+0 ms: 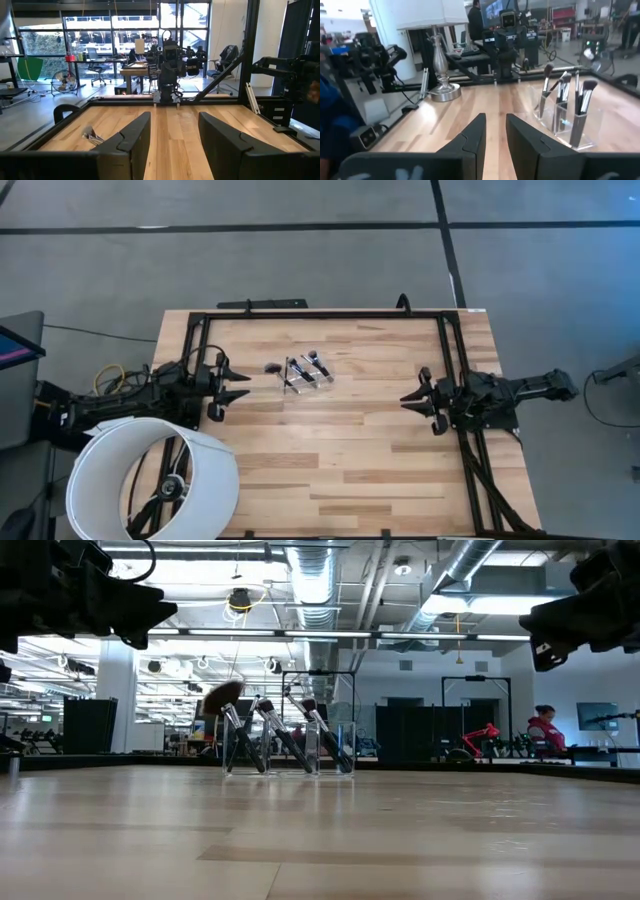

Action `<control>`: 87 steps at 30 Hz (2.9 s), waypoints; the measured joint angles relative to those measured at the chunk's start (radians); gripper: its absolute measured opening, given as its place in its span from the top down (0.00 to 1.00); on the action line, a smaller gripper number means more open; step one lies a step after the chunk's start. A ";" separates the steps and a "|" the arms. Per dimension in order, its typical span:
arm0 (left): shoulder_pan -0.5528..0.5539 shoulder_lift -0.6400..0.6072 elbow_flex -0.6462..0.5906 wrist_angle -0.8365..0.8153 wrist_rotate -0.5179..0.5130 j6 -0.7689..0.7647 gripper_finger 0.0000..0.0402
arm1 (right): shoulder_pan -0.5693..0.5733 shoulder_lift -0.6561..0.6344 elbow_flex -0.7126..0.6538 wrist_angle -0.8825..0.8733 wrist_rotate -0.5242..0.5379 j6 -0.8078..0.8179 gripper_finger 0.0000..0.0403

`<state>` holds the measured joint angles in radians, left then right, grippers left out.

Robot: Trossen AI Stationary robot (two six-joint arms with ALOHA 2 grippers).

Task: Put items in baskets/containers
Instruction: Return to Home Position

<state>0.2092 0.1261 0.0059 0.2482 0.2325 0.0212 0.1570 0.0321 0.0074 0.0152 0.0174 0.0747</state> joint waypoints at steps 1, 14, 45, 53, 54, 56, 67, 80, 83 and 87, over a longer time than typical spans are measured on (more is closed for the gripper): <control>0.000 0.000 0.000 0.000 0.000 0.000 0.59 | 0.000 0.001 0.000 0.000 0.000 0.021 0.84; 0.000 0.000 0.000 0.005 0.000 0.000 0.59 | 0.000 0.000 -0.001 0.000 0.001 0.065 0.84; 0.000 0.000 0.000 0.008 0.000 0.000 0.59 | 0.000 0.000 -0.002 0.000 0.003 0.066 0.84; 0.000 0.000 0.000 0.008 0.000 0.000 0.59 | 0.000 0.000 -0.003 0.000 0.000 0.066 0.84; 0.000 0.000 0.000 0.008 0.000 0.000 0.59 | 0.000 0.000 -0.003 0.000 0.000 0.066 0.84; 0.000 0.000 0.000 0.008 0.000 0.000 0.59 | 0.000 0.000 -0.003 0.000 0.000 0.066 0.84; 0.000 0.000 0.000 0.008 0.000 0.000 0.59 | 0.000 0.000 -0.003 0.000 0.001 0.066 0.84; 0.000 0.000 0.000 0.008 0.000 0.000 0.59 | 0.000 0.000 -0.003 0.000 0.004 0.065 0.84; 0.000 0.000 0.000 0.008 0.000 0.000 0.59 | 0.000 0.000 -0.003 0.000 0.004 0.066 0.84; 0.000 0.000 0.000 0.008 0.000 0.000 0.59 | 0.000 0.000 -0.003 0.000 0.004 0.066 0.84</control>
<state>0.2096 0.1264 0.0063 0.2559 0.2329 0.0212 0.1568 0.0322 0.0048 0.0153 0.0210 0.1406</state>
